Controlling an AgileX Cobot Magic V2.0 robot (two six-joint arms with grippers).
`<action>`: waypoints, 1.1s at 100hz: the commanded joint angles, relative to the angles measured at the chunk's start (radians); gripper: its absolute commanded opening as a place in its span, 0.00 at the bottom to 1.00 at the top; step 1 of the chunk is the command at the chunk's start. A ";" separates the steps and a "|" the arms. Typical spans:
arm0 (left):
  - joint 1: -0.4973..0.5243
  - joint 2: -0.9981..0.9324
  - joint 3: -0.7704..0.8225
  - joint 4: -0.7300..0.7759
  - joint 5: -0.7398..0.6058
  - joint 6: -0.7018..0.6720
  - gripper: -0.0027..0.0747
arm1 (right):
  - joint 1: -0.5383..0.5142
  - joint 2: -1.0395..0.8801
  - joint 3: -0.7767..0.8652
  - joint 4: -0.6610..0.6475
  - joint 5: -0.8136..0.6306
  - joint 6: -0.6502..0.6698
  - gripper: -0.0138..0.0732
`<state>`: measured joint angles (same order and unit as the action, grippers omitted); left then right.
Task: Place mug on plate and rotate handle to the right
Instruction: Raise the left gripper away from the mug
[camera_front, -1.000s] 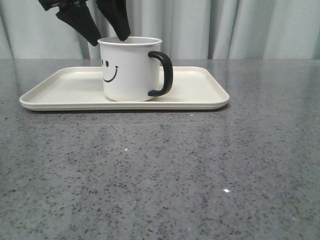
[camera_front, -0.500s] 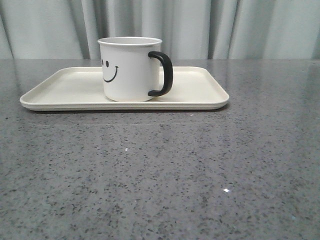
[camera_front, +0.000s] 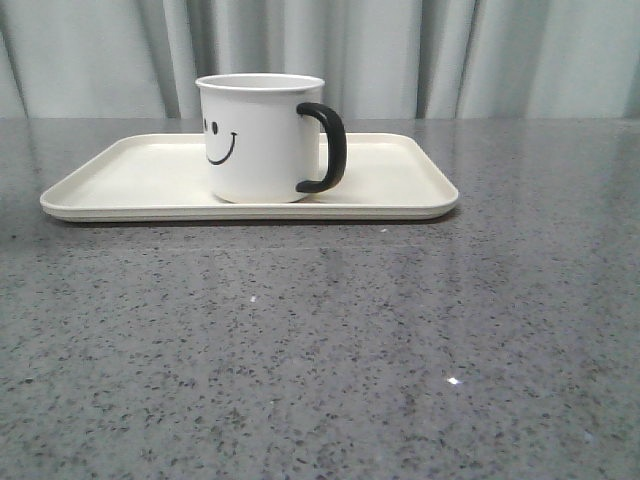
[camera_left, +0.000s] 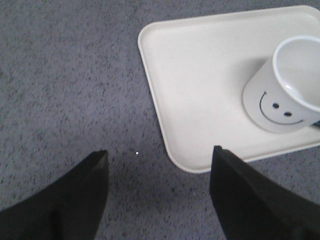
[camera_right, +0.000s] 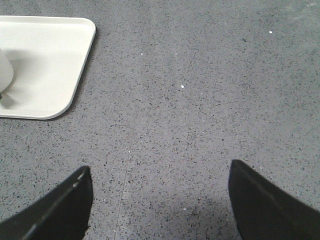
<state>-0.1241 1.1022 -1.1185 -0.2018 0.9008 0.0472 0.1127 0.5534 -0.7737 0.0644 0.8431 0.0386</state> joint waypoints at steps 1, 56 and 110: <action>0.015 -0.124 0.083 -0.014 -0.095 0.004 0.59 | 0.001 0.012 -0.033 -0.002 -0.075 -0.006 0.81; 0.021 -0.464 0.413 -0.001 -0.111 -0.004 0.59 | 0.001 0.013 -0.033 0.005 -0.109 -0.006 0.81; 0.021 -0.464 0.413 -0.001 -0.117 -0.004 0.59 | 0.090 0.313 -0.233 0.245 -0.133 -0.226 0.81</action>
<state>-0.1051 0.6402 -0.6816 -0.1907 0.8495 0.0509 0.1765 0.8033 -0.9275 0.2782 0.7746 -0.1580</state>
